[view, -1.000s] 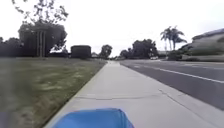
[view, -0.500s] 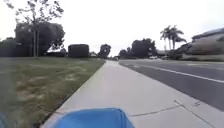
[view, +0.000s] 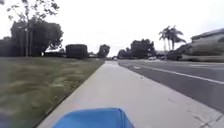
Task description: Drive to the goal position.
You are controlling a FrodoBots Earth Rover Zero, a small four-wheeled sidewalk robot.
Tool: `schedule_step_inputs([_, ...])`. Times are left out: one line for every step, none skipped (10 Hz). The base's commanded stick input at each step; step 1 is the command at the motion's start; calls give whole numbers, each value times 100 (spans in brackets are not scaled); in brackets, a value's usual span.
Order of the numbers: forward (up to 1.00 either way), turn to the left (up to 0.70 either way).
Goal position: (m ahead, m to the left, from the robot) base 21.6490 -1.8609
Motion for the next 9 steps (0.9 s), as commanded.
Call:
schedule_step_inputs([100,27])
schedule_step_inputs([100,27])
schedule_step_inputs([100,0])
schedule_step_inputs([100,0])
schedule_step_inputs([100,0])
schedule_step_inputs([100,0])
schedule_step_inputs([100,0])
schedule_step_inputs([100,0])
schedule_step_inputs([100,0])
